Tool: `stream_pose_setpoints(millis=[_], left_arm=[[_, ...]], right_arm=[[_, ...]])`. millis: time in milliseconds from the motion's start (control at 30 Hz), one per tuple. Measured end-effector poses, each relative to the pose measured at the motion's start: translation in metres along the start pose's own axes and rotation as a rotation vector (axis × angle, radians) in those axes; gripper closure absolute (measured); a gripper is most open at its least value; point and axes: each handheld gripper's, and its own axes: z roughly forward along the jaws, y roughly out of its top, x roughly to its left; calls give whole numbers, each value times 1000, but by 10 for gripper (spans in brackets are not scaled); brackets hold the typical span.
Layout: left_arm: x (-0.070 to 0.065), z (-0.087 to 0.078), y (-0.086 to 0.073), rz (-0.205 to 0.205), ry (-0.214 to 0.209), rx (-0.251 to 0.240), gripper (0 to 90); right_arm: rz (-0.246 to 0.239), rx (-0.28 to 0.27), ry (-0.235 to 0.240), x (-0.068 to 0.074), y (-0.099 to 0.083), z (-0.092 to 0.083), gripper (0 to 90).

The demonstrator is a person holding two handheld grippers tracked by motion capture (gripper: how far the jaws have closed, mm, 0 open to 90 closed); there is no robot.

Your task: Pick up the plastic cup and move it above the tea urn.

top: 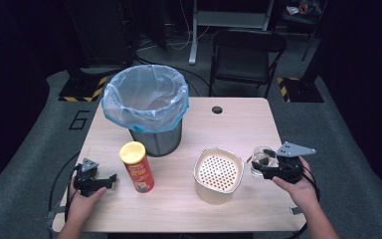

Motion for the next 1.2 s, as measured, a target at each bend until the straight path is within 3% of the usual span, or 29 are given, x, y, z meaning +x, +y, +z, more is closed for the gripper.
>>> stream_pose_setpoints(millis=[267,400,700,900,1200], left_arm=[[0,0,0,-2,3,-5,113],[-1,1,0,-9,2,-13,113],[-1,1,0,-4,4,-13,113],[-1,1,0,-3,4,-12,113],[-1,1,0,-3,4,-12,113]], right_arm=[[-28,-4,3,-17,30,14,341],[-57,7,36,-22,46,23,342],[-127,5,72,-23,74,46,345],[-135,-27,127,-23,83,66,346],[-185,-39,139,-20,86,95,347]])
